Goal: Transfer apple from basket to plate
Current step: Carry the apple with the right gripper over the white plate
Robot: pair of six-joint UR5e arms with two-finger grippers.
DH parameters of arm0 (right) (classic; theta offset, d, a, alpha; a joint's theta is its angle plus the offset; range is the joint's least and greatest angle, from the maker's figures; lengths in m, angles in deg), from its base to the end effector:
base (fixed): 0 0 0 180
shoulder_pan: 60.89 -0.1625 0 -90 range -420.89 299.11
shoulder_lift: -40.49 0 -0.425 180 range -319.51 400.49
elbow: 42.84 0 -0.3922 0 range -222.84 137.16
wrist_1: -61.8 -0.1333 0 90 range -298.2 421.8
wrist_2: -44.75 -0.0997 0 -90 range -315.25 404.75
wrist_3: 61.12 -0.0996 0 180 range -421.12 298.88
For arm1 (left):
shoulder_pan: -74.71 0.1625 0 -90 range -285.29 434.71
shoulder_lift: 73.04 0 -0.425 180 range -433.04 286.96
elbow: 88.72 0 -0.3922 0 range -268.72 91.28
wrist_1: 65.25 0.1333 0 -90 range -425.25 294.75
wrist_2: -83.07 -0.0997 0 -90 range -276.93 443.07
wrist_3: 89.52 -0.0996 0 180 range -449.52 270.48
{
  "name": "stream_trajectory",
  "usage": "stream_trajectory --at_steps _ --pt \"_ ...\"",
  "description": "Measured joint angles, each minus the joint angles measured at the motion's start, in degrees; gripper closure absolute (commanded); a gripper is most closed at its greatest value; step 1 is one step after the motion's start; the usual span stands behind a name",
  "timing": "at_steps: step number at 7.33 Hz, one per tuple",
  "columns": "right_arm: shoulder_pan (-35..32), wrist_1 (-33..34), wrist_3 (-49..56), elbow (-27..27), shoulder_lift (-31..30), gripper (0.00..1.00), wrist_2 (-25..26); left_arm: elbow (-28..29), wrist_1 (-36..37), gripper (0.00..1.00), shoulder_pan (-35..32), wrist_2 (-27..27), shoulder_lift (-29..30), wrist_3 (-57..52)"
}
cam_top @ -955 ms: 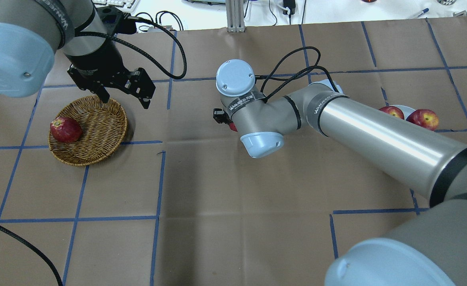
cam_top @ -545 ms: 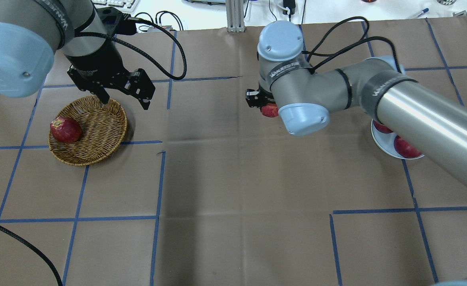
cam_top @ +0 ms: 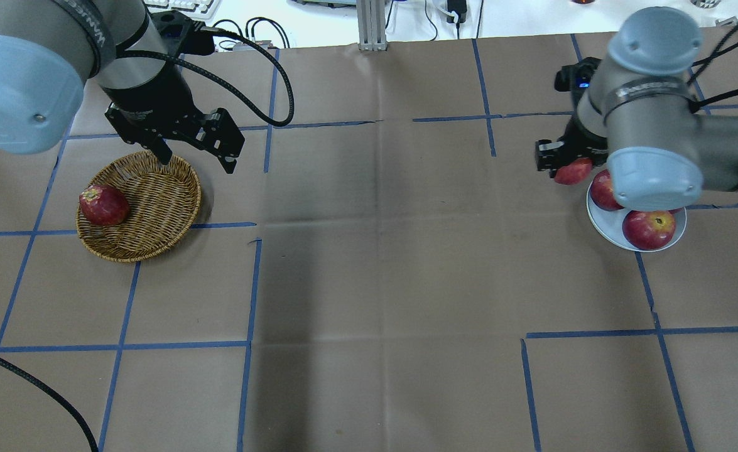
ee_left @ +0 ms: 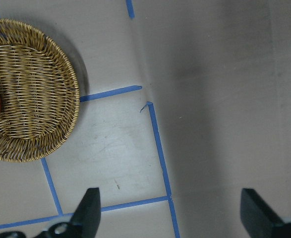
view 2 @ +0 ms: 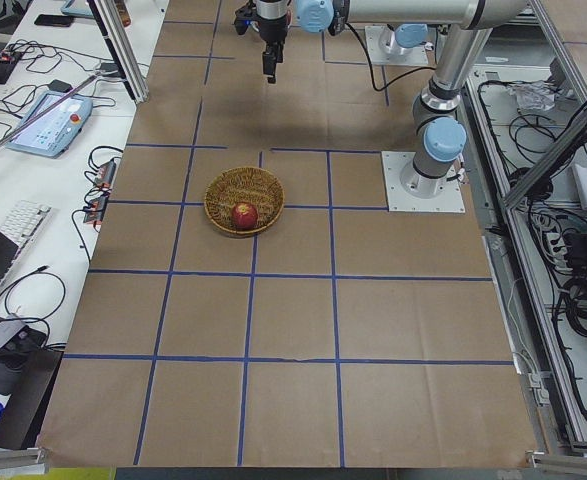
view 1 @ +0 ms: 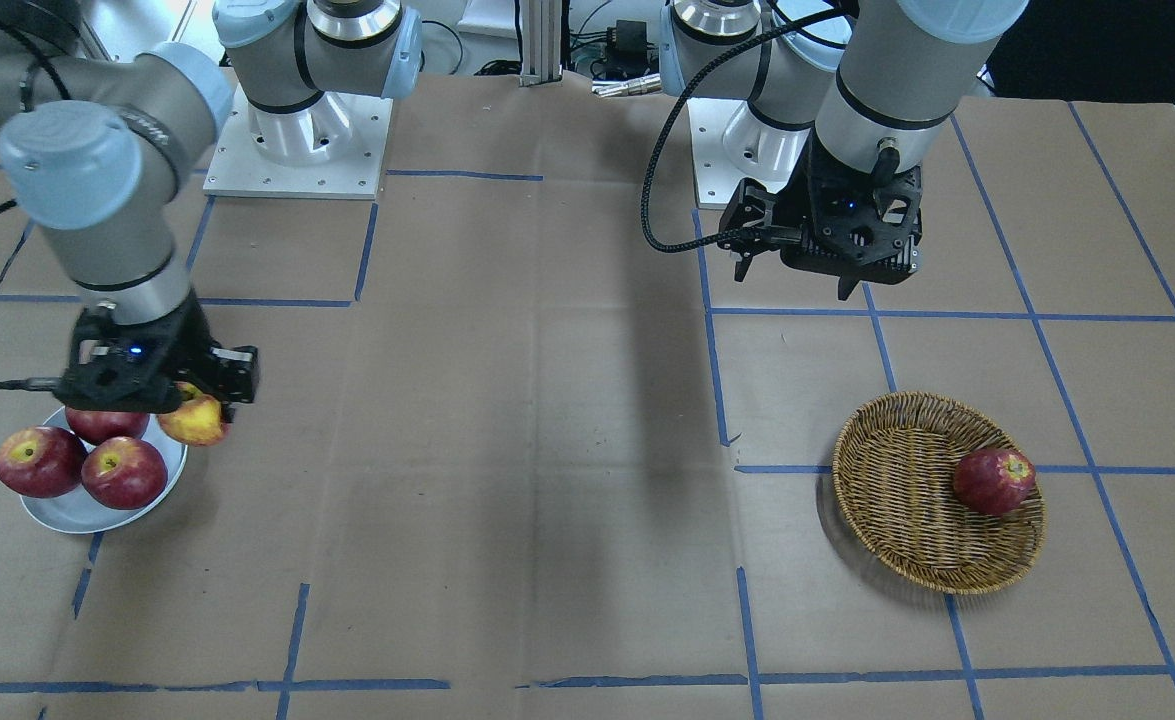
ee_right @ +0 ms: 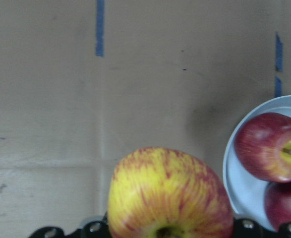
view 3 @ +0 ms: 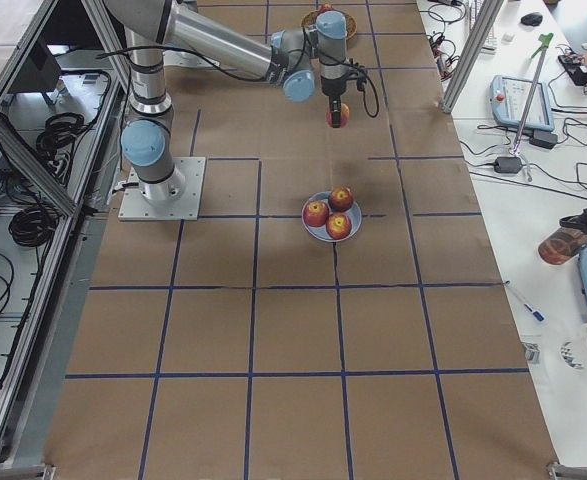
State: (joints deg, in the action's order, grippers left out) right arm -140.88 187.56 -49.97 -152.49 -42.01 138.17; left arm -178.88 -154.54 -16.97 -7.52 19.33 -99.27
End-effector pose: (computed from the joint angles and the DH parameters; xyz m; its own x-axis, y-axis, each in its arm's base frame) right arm 0.0354 -0.5322 0.3215 -0.9962 -0.0094 0.0868 -0.0212 0.9906 -0.1355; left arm -0.1470 -0.5018 0.4671 -0.9801 0.1984 -0.0048 0.1981 0.9796 0.0330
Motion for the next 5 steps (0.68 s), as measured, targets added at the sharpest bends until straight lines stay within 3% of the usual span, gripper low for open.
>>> stream_trajectory --at_steps 3,5 --pt "15.0 0.2 16.6 -0.6 0.0 0.45 -4.4 0.0 0.0 0.01 0.0 0.1 0.0 0.0" --pt "17.9 1.1 19.6 -0.5 2.4 0.45 -5.7 0.1 0.0 0.01 0.0 0.0 0.0 0.0"
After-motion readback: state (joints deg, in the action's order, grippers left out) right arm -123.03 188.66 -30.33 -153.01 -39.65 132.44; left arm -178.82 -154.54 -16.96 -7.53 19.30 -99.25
